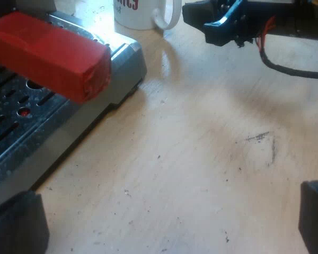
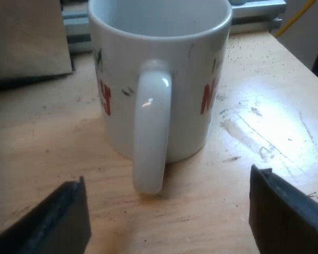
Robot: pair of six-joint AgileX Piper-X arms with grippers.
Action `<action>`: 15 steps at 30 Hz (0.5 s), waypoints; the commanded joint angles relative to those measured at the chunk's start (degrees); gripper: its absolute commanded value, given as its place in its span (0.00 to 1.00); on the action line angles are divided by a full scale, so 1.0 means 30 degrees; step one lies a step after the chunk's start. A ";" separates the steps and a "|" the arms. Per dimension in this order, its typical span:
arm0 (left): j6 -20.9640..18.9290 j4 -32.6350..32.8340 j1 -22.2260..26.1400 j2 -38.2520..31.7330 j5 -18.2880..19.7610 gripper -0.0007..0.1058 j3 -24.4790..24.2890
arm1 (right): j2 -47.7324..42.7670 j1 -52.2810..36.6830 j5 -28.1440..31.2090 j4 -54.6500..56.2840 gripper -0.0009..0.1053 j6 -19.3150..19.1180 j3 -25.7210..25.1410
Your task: Place mug into machine
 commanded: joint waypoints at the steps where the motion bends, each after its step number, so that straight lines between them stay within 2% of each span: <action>1: -0.0040 -0.0299 -0.0085 -0.0055 0.0027 1.00 -0.0073 | 0.0900 -0.0711 0.0119 -0.1381 0.63 -0.0068 0.0018; 5: -0.0040 -0.0299 -0.0085 -0.0055 0.0027 1.00 -0.0073 | 0.1229 -0.1788 -0.1645 -0.1885 0.62 -0.0179 0.0018; 7: -0.0040 -0.0299 -0.0085 -0.0055 0.0027 1.00 -0.0073 | 0.1276 -0.2458 -0.2682 -0.2176 0.58 -0.0456 -0.0026; 10: -0.0040 -0.0299 -0.0085 -0.0055 0.0027 1.00 -0.0073 | 0.1276 -0.3101 -0.3398 -0.2821 0.53 -0.1272 -0.0026; 15: -0.0040 -0.0299 -0.0085 -0.0055 0.0027 1.00 -0.0073 | 0.1276 -0.4354 -0.4615 -0.2990 0.53 -0.1618 -0.0068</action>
